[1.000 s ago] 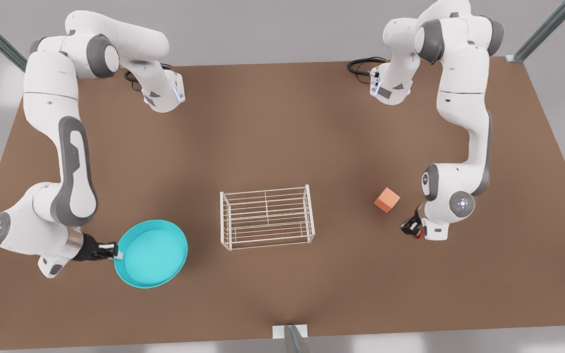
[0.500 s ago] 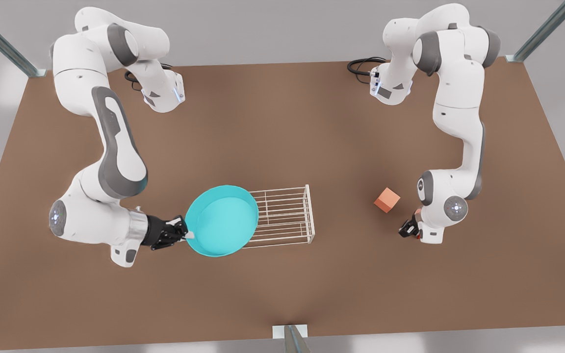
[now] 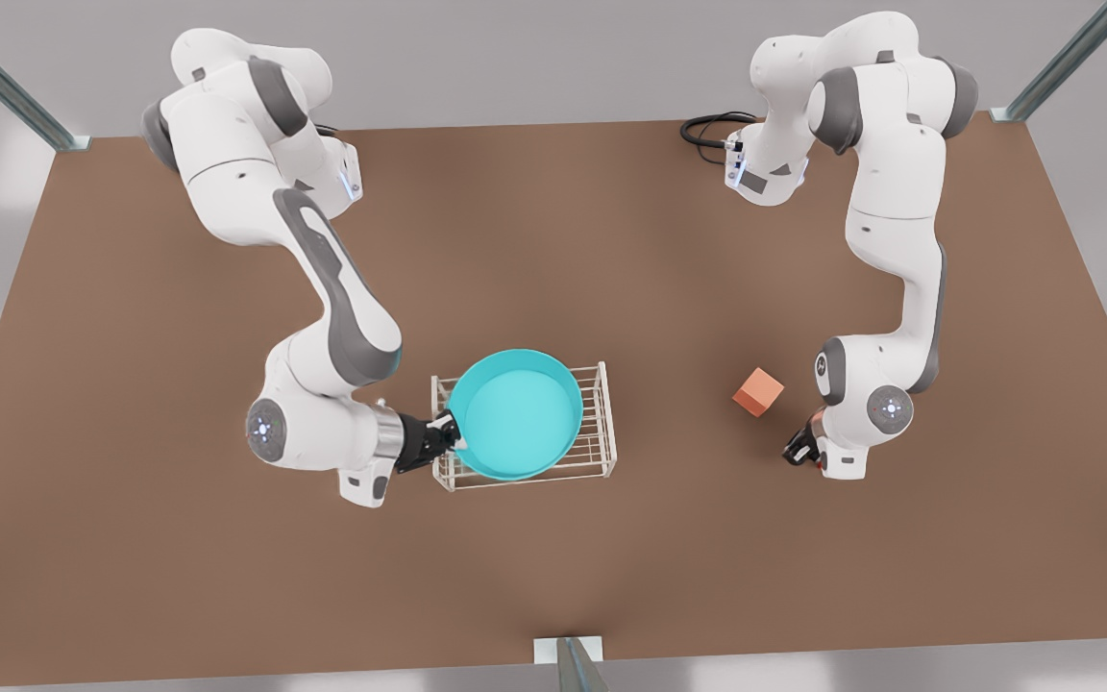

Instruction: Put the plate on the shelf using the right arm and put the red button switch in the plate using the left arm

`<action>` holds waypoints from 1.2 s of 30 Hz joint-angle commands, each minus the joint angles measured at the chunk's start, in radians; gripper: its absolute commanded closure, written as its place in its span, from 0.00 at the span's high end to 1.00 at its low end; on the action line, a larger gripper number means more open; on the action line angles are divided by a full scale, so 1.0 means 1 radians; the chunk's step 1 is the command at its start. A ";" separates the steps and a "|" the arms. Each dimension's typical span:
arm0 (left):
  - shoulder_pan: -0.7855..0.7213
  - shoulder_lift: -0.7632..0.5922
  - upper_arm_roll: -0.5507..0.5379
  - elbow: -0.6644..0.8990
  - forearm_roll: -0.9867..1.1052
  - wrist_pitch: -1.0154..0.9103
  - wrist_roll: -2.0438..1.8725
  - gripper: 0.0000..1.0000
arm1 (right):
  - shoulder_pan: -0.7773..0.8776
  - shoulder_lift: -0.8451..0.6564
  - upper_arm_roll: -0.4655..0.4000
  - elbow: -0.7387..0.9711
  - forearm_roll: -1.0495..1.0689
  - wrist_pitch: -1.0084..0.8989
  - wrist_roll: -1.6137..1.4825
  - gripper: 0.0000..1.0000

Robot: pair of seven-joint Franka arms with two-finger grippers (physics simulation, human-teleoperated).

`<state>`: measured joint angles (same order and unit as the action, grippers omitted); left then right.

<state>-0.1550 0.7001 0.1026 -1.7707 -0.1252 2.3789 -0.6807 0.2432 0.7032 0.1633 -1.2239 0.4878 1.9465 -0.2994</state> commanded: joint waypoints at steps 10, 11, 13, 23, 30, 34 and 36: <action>0.005 -0.016 0.000 0.010 0.001 -0.001 -0.023 0.51 | 0.018 0.010 0.001 -0.080 -0.014 0.083 0.051 0.21; 0.005 -0.017 0.000 0.010 0.001 -0.001 -0.023 0.51 | 0.019 0.009 0.002 -0.085 -0.014 0.081 0.051 0.21; 0.005 -0.024 0.000 0.014 0.001 -0.003 -0.022 0.51 | 0.024 0.002 0.002 -0.086 -0.011 0.081 0.051 1.00; -0.069 -0.211 -0.003 0.059 -0.031 -0.158 -0.100 0.49 | -0.265 -0.241 -0.021 -0.074 -0.454 -0.333 0.055 1.00; -0.210 -0.266 -0.004 0.255 -0.036 -0.386 -0.290 0.49 | -0.292 -0.458 -0.189 -0.169 -0.542 -0.439 -0.021 1.00; -0.230 -0.269 -0.145 0.272 -0.013 -0.397 -0.462 0.49 | -0.286 -0.524 -0.189 -0.226 -0.531 -0.472 -0.015 1.00; -0.317 -0.255 -0.162 0.312 0.013 -0.394 -0.600 0.49 | -0.285 -0.544 -0.189 -0.252 -0.529 -0.472 0.005 1.00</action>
<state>-0.4532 0.4448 -0.0489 -1.4641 -0.1301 2.0329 -0.8902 -0.0414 0.1692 -0.0258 -1.4668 -0.0389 1.5315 -0.2855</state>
